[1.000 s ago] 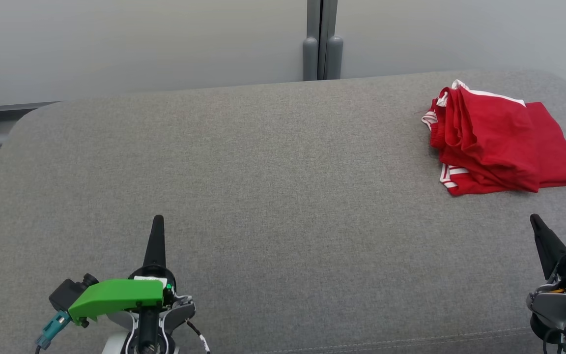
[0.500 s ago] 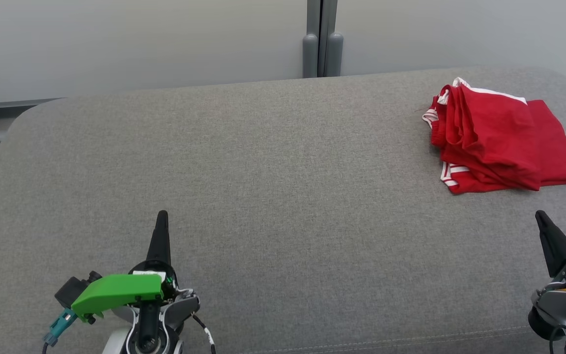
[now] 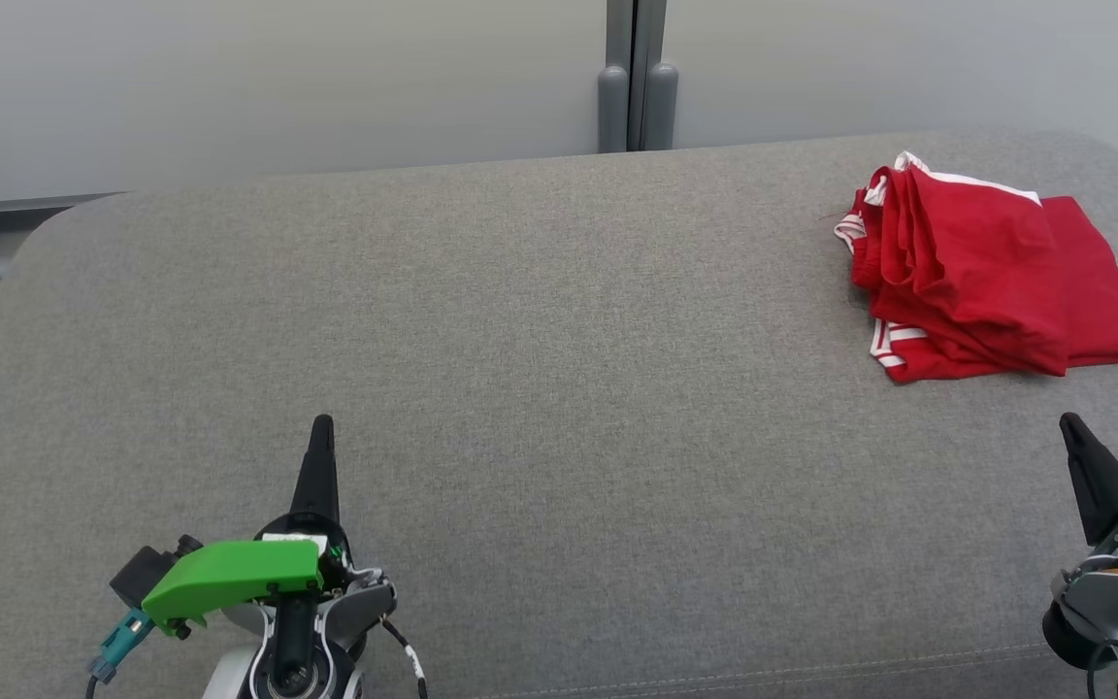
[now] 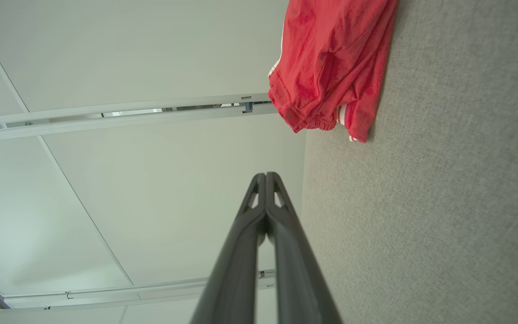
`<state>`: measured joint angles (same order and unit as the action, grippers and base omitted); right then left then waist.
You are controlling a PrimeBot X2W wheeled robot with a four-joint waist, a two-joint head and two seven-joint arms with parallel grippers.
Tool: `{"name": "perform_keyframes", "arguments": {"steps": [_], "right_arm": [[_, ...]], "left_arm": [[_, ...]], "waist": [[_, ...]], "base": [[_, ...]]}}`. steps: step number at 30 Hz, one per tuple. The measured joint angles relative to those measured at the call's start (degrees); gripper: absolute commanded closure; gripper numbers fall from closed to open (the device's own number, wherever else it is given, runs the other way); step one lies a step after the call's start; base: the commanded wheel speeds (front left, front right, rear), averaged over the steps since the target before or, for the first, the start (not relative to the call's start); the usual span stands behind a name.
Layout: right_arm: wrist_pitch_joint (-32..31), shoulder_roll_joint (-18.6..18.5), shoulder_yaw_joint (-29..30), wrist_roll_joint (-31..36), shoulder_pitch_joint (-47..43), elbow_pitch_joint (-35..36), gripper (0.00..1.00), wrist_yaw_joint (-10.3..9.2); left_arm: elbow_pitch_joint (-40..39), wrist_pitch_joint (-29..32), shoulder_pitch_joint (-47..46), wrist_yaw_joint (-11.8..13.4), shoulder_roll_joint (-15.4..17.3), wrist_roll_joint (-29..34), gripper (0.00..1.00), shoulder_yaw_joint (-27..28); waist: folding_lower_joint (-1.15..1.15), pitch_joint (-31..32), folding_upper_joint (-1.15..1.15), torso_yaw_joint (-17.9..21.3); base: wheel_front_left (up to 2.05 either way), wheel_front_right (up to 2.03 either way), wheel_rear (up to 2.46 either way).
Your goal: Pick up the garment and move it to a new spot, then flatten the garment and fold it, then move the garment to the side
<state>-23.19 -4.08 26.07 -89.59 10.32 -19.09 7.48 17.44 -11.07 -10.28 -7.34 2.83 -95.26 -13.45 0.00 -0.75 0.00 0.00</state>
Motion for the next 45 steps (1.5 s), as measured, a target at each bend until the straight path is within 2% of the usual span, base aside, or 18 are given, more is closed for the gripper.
{"name": "perform_keyframes", "arguments": {"steps": [45], "right_arm": [[0.0,0.0,-0.1,-0.1,0.0,0.0,1.0,0.0]], "left_arm": [[0.0,0.0,0.0,0.0,0.0,0.0,1.0,0.0]], "waist": [[0.0,0.0,0.0,0.0]], "base": [[0.0,0.0,0.0]]}}
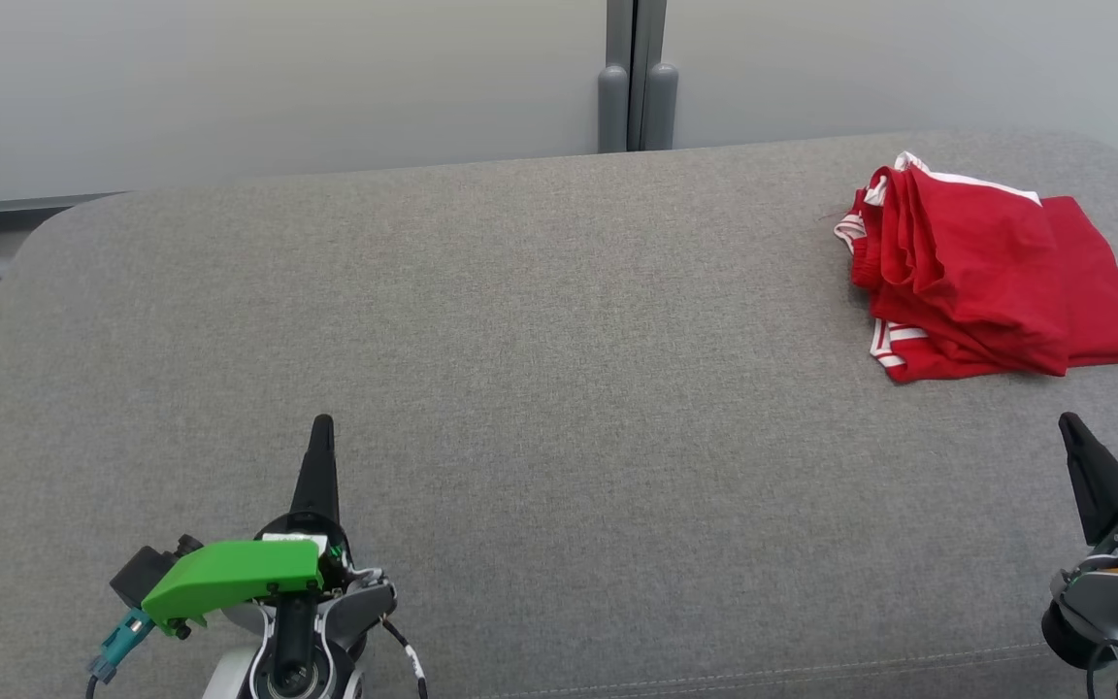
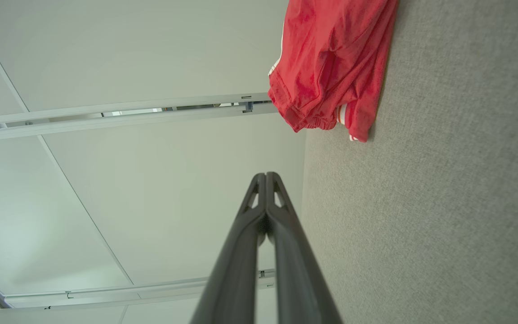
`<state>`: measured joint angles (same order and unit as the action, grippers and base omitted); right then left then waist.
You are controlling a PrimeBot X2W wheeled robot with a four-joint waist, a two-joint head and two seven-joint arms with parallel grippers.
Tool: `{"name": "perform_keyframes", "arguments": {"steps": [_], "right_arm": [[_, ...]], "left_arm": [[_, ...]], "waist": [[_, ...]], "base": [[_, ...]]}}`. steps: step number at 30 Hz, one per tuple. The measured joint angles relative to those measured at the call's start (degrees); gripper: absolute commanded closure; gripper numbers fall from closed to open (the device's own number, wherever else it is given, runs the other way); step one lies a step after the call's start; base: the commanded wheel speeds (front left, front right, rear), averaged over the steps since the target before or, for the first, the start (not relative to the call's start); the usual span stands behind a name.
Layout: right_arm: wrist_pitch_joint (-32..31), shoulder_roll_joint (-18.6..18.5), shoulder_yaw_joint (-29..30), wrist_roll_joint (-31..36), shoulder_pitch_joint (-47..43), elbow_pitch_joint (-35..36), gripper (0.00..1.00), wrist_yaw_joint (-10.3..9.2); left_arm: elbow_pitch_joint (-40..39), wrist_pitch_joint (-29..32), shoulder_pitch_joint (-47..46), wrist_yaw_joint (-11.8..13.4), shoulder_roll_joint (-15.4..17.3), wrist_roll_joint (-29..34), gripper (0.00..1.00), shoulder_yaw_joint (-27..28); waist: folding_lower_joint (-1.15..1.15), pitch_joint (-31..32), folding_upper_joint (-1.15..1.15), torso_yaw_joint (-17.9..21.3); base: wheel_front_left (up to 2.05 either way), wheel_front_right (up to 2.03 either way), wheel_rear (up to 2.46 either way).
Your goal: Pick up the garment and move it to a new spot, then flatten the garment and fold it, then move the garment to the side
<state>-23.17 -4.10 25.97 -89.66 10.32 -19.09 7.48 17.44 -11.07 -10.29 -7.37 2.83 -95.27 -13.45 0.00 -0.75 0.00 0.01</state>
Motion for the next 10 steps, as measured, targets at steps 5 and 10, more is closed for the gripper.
{"name": "perform_keyframes", "arguments": {"steps": [5,10], "right_arm": [[0.0,0.0,0.0,0.0,0.0,0.0,1.0,0.0],[0.0,0.0,0.0,0.0,0.0,0.0,1.0,0.0]], "left_arm": [[0.0,0.0,0.0,0.0,0.0,0.0,1.0,0.0],[0.0,0.0,0.0,0.0,0.0,0.0,1.0,0.0]], "waist": [[0.0,0.0,0.0,0.0],[0.0,0.0,0.0,0.0]], "base": [[0.0,0.0,0.0],[0.0,0.0,0.0]]}}
